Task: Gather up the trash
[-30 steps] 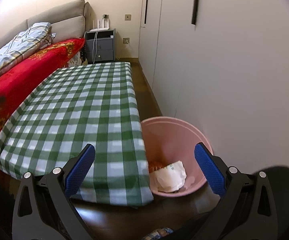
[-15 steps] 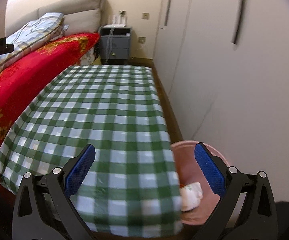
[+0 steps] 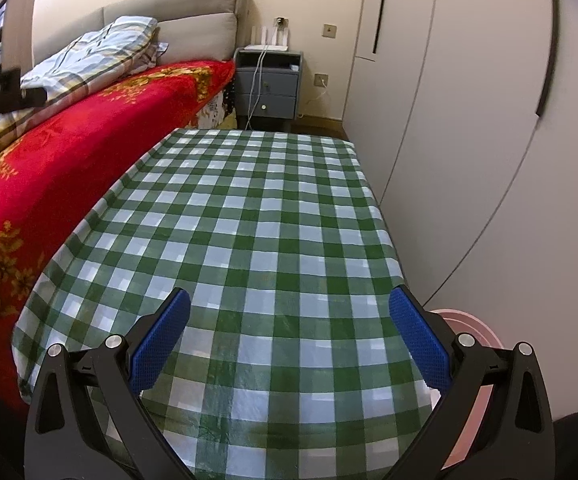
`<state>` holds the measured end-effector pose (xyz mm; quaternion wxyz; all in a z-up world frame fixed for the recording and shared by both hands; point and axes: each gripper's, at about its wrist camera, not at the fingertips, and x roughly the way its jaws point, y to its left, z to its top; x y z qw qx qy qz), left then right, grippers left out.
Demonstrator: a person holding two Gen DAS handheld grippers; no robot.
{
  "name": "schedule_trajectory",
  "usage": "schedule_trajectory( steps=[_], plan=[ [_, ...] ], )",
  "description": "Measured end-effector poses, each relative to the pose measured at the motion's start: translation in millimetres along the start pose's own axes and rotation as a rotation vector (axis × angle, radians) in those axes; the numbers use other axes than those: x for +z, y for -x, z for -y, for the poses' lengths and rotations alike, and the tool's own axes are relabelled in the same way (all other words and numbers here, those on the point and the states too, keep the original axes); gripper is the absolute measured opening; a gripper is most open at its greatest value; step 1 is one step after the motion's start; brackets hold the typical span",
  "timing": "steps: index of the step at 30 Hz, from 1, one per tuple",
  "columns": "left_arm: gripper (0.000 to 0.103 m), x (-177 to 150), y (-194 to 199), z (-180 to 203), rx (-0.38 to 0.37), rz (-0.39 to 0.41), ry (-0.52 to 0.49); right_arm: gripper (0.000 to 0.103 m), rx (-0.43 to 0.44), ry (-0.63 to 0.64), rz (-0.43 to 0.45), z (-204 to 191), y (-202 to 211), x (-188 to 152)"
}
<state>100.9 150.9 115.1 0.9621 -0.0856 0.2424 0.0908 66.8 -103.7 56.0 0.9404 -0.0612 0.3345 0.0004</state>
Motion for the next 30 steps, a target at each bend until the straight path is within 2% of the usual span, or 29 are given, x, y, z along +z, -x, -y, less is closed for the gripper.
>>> schedule_trajectory(
  steps=[7, 13, 18, 22, 25, 30],
  plan=[
    [0.095, -26, 21, 24, -0.028, -0.006, -0.036, 0.098, -0.002, -0.04, 0.045, 25, 31, -1],
    [0.095, -58, 55, 38, -0.056, 0.025, -0.077, 0.098, -0.006, -0.075, 0.068, 47, 50, -12],
    [0.095, -118, 68, 57, -0.115, -0.092, -0.102, 0.098, -0.038, -0.083, 0.059, 71, 57, -33],
    [0.095, -149, 81, 69, -0.157, -0.126, -0.096, 0.098, -0.071, -0.081, 0.054, 85, 58, -51],
    [0.095, -162, 83, 78, -0.17, -0.14, -0.117, 0.098, -0.076, -0.095, 0.072, 93, 60, -60],
    [0.095, -166, 81, 86, -0.15, -0.138, -0.151, 0.098, -0.066, -0.094, 0.1, 96, 60, -70]
  ],
)
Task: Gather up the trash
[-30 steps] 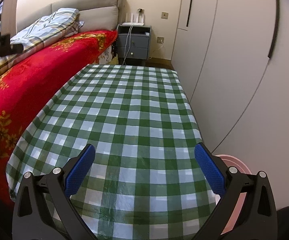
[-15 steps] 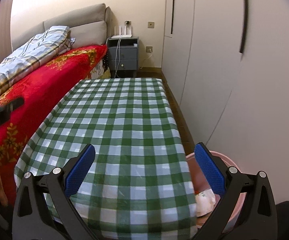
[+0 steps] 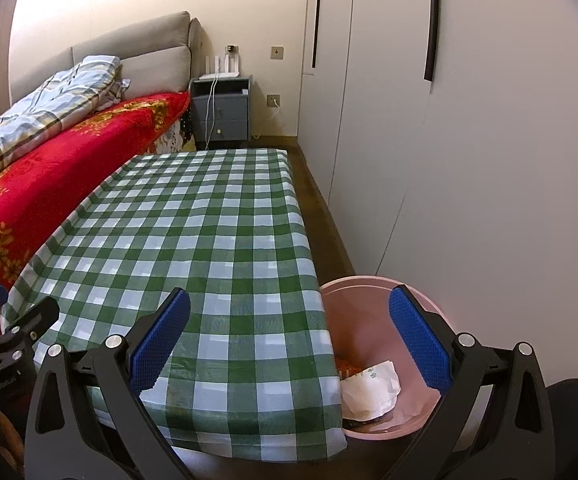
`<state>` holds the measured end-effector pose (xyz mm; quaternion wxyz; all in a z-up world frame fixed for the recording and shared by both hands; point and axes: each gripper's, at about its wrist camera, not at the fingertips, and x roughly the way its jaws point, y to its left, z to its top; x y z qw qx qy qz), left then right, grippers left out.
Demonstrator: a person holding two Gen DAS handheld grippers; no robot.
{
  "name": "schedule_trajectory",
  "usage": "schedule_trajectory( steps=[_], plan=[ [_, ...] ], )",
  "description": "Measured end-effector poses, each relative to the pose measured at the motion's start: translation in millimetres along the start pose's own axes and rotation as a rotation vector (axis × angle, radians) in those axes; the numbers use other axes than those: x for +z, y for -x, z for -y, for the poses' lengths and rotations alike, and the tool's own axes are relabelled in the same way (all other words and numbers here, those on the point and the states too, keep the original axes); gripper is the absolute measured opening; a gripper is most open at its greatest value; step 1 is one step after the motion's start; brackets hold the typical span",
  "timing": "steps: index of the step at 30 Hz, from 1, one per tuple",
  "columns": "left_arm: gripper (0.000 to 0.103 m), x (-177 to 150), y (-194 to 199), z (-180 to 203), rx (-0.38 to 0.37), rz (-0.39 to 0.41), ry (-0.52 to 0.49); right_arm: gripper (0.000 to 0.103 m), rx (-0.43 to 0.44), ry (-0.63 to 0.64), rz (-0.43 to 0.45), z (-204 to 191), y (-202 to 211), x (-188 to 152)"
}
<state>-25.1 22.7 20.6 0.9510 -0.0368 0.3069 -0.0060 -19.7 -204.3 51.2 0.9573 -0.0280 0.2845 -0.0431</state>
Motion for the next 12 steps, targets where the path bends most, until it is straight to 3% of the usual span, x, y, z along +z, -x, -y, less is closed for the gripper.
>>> schedule_trajectory(
  steps=[3, 12],
  plan=[
    [0.095, -1.4, 2.6, 0.9, -0.02, 0.018, 0.002, 0.098, 0.011, -0.012, -0.014, 1.2, -3.6, -2.8],
    [0.095, -0.1, -6.3, -2.3, 0.019, -0.004, 0.025, 0.098, 0.03, -0.008, -0.024, -5.4, -8.2, -6.9]
  ],
)
